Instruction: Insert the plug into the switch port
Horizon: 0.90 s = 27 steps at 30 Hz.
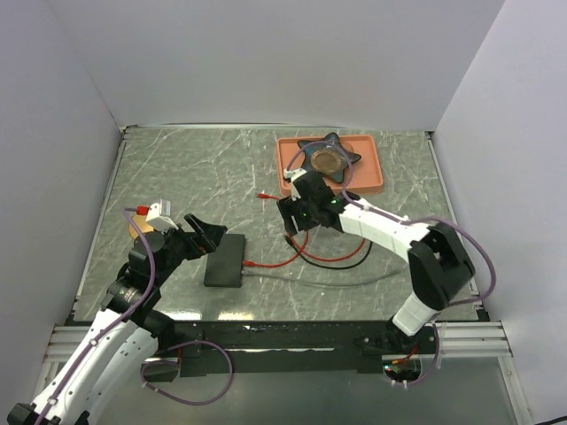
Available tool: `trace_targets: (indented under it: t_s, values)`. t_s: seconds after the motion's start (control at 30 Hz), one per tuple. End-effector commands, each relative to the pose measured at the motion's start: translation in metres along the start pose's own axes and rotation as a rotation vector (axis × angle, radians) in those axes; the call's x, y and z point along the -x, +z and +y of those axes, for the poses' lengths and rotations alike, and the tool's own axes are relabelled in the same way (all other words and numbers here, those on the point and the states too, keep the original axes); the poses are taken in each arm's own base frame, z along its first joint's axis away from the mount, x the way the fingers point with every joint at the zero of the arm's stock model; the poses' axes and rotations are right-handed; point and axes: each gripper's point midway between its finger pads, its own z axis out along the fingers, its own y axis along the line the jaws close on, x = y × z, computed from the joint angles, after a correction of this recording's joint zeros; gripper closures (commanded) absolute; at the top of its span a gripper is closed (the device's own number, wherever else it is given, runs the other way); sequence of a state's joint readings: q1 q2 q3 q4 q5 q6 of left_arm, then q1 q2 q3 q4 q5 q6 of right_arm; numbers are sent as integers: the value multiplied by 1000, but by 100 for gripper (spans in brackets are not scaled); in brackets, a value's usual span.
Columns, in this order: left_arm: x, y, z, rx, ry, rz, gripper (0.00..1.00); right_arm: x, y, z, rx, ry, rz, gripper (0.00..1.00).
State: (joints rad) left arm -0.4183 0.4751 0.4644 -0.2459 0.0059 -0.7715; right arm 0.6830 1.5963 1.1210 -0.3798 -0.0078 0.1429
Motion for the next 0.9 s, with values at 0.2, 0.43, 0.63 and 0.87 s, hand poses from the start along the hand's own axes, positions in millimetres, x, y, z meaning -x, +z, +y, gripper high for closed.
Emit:
trace_targets:
  t_s: [0.2, 0.43, 0.63, 0.87]
  values:
    - [8, -3, -5, -15, 10, -26, 4, -10, 28, 26, -33, -88, 71, 29]
    - [7, -3, -5, -15, 9, -24, 4, -33, 44, 19, -139, -110, 152, 39]
    - [8, -3, -4, -12, 11, -25, 4, -44, 53, 10, -202, -121, 193, 41]
    - [7, -2, -3, -13, 13, -24, 4, -51, 58, 18, -173, -141, 224, 79]
